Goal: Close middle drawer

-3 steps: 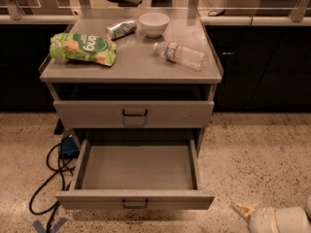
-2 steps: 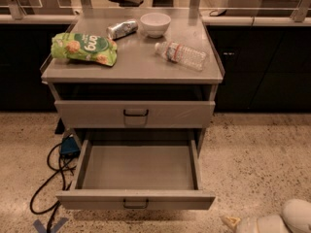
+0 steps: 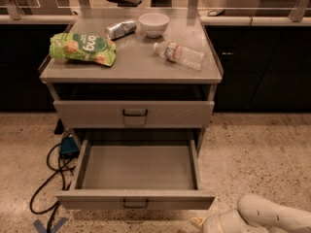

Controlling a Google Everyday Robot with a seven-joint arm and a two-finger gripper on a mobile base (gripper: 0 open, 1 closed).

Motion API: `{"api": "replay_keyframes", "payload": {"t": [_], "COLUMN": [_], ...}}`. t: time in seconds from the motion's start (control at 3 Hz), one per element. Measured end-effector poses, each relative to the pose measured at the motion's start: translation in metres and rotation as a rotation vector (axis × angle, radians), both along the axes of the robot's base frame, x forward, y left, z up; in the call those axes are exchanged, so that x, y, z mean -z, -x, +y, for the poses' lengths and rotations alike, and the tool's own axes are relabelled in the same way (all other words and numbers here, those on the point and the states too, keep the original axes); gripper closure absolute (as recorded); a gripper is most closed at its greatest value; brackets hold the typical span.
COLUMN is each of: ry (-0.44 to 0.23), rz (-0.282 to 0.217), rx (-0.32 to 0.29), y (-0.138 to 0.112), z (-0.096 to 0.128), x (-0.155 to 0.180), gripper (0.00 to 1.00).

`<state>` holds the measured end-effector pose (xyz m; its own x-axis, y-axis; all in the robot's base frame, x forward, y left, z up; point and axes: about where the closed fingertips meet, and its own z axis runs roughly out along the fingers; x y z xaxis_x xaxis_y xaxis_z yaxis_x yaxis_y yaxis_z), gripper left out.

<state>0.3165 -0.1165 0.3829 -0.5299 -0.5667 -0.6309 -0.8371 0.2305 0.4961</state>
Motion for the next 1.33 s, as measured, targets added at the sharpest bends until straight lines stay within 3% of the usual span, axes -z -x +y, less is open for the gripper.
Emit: {"api": "replay_keyframes", "payload": {"t": [0.33,0.67,1.0,1.33], "ry": [0.0,0.055,0.149,0.231], "rz": [0.0,-0.05,-0.115,-0.149], "rx": [0.0,-0.054,-0.086,-0.079], "y": [0.0,-0.023,-0.061,-0.094], "z": [0.0,0.021,0.039,0.046], "x": [0.0,0.004,0.009,0.021], "gripper": [0.0,0.0,0.0,0.0]}}
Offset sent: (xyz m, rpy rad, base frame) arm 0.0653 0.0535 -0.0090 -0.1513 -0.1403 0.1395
